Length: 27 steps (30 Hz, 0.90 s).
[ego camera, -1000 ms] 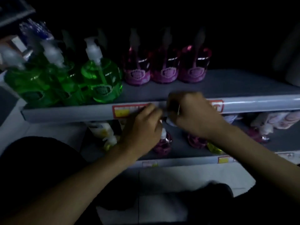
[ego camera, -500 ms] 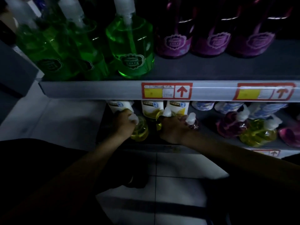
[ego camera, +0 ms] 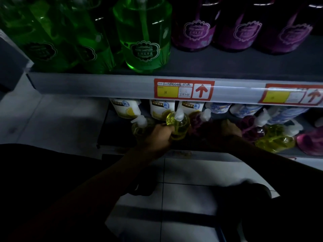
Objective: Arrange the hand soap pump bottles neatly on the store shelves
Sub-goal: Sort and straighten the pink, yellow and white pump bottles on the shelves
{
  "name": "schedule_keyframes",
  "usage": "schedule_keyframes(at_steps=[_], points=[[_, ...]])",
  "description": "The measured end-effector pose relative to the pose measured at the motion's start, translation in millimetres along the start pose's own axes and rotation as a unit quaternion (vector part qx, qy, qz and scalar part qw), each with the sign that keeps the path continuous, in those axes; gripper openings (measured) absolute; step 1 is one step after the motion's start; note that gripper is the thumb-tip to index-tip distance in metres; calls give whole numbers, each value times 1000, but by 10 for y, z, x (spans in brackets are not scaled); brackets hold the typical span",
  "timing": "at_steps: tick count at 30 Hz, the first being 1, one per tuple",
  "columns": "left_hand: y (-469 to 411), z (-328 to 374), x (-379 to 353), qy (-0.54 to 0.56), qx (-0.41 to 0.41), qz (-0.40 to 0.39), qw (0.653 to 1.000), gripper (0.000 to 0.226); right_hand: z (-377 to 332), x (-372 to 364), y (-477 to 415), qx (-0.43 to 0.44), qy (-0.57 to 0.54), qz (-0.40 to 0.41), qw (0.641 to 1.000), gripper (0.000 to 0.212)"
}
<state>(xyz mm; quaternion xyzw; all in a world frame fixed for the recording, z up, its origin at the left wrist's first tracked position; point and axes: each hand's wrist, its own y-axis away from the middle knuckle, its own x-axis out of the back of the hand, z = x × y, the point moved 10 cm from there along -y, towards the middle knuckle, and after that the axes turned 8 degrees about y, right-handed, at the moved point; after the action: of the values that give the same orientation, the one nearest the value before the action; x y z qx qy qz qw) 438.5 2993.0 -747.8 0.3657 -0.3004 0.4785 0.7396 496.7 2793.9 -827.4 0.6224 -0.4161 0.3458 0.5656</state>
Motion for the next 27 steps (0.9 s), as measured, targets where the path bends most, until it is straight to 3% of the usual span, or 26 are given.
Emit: schedule_keyframes(at_steps=[3, 6, 10, 13, 16, 19, 21, 23, 27], points=[[-54, -36, -130, 22, 20, -25, 999, 26, -211, 383, 271, 11, -112, 8, 994, 71], [-62, -107, -117, 54, 48, -22, 997, 27, -344, 637, 400, 40, -227, 57, 971, 38], [-41, -56, -77, 63, 38, -4, 997, 22, -390, 715, 628, 81, -118, 113, 983, 17], [-44, 5, -91, 112, 42, -9, 993, 45, -466, 743, 912, 143, -95, 97, 980, 12], [53, 224, -252, 279, 62, -148, 947, 75, -456, 944, 1231, 180, -168, 110, 963, 27], [328, 691, -285, 328, 25, -325, 886, 76, -395, 1266, 1533, 206, -282, 122, 929, 38], [492, 967, -180, 389, 12, -375, 841, 77, -293, 1510, 1692, 193, -363, 123, 903, 34], [565, 1200, -11, 452, -6, -359, 817, 79, -213, 1777, 1819, 184, -423, 129, 878, 34], [580, 1500, 412, 500, -51, -221, 836, 68, -185, 2194, 1915, 175, -503, 127, 837, 38]])
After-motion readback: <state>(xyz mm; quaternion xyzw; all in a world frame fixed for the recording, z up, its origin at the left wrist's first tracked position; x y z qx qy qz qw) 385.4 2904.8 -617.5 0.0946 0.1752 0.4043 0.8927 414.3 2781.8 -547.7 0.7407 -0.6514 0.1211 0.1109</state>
